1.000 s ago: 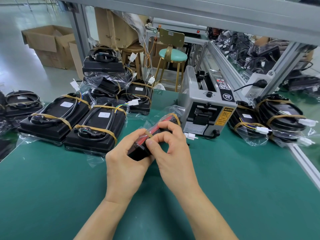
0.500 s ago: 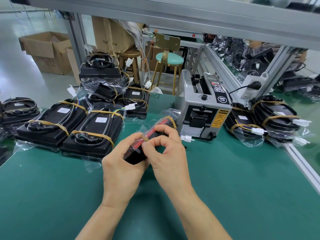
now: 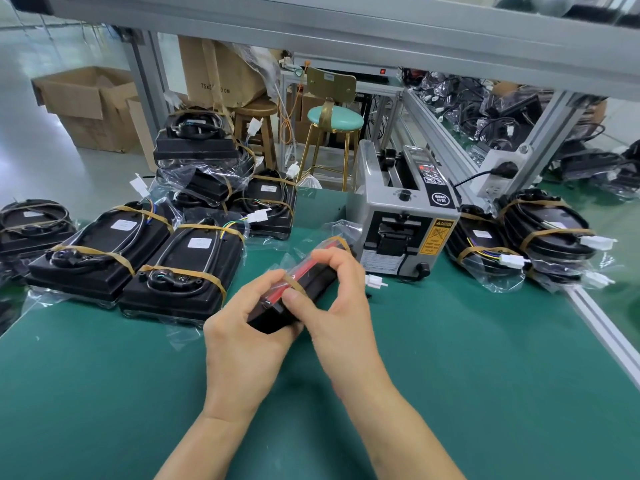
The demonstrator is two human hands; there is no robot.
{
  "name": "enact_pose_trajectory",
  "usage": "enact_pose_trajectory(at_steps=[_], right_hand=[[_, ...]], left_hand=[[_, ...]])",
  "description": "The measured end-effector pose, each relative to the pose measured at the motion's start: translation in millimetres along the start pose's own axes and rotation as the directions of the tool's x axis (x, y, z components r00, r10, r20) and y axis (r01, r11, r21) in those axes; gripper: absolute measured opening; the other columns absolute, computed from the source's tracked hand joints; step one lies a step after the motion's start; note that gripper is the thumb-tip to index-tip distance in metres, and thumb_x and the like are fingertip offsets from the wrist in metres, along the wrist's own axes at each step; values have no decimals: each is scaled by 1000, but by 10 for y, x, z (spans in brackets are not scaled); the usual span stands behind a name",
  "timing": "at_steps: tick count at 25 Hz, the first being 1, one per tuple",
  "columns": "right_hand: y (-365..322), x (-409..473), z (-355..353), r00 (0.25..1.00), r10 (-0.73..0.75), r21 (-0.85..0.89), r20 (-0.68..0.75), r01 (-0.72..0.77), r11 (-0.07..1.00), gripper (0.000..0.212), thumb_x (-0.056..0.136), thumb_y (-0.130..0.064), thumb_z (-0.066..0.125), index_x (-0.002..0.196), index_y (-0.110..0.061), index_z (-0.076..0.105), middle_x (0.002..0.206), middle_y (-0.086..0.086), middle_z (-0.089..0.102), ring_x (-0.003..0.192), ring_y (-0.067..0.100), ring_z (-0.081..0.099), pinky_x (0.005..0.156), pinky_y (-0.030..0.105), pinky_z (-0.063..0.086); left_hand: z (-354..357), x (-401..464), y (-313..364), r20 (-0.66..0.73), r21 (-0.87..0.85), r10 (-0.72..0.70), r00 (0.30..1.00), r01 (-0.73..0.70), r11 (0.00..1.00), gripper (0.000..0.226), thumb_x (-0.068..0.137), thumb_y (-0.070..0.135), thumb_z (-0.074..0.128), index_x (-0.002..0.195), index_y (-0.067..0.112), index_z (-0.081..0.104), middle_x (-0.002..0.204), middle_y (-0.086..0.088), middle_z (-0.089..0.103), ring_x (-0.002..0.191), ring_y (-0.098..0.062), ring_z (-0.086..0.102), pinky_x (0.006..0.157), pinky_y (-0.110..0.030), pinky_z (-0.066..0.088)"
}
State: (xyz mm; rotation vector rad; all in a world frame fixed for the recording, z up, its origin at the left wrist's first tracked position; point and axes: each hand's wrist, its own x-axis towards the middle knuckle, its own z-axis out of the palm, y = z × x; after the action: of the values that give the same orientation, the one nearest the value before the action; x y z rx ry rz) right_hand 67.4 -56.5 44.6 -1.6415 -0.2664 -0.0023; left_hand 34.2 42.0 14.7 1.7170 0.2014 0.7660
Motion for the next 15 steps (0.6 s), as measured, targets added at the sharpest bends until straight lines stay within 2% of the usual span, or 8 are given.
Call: enact_pose_trajectory(at_steps=[3,6,9,11,13,15], right_hand=[[-10,-16,22,999,-37,-90,17,38,995,46,73,-21,74,111,-35,52,127,-22,43,124,-5,38,112,36,29],[-41,49,-56,995,-86,-283,42,94,955,63,60,-39,81,114,-38,49,132,-23,40,128,-6,33,114,41,20],[-115,241,-289,983,-169,-416,77,186,890,70,63,-33,86,122,-39,48,136,-24,37,131,-5,31,115,39,13],[-140,386,-503,959,-180,-458,219,264,849,64,75,-29,79,130,-39,47,142,-24,34,138,-4,23,118,39,6],[-109,497,-709,910,-76,-522,408,301,798,62,81,-27,73,135,-40,46,147,-24,32,140,-6,17,119,42,-1],[-33,573,-819,865,12,-540,501,301,786,66,79,-24,75,137,-38,46,144,-21,39,136,-4,28,119,35,12]], left_hand=[[-36,29,12,-11,-17,-52,999,52,999,75,57,-10,79,93,54,66,96,20,71,90,2,67,80,-10,47],[-60,63,6,12,-67,-79,997,79,995,75,54,-14,79,89,50,68,91,21,72,85,4,67,76,-5,45],[-156,130,-40,59,-108,-69,996,75,991,74,48,-21,80,93,38,70,90,18,73,85,4,67,78,-6,46],[-275,187,-84,119,-180,-87,989,108,978,73,42,-25,78,89,31,75,91,11,75,83,0,68,79,-8,49],[-391,223,-86,186,-202,-115,976,153,967,78,35,-24,78,90,32,77,93,4,75,84,-4,69,82,-12,50],[-486,269,-68,256,-185,-140,956,191,964,79,32,-19,78,91,33,76,96,1,75,89,-9,69,85,-16,51]])
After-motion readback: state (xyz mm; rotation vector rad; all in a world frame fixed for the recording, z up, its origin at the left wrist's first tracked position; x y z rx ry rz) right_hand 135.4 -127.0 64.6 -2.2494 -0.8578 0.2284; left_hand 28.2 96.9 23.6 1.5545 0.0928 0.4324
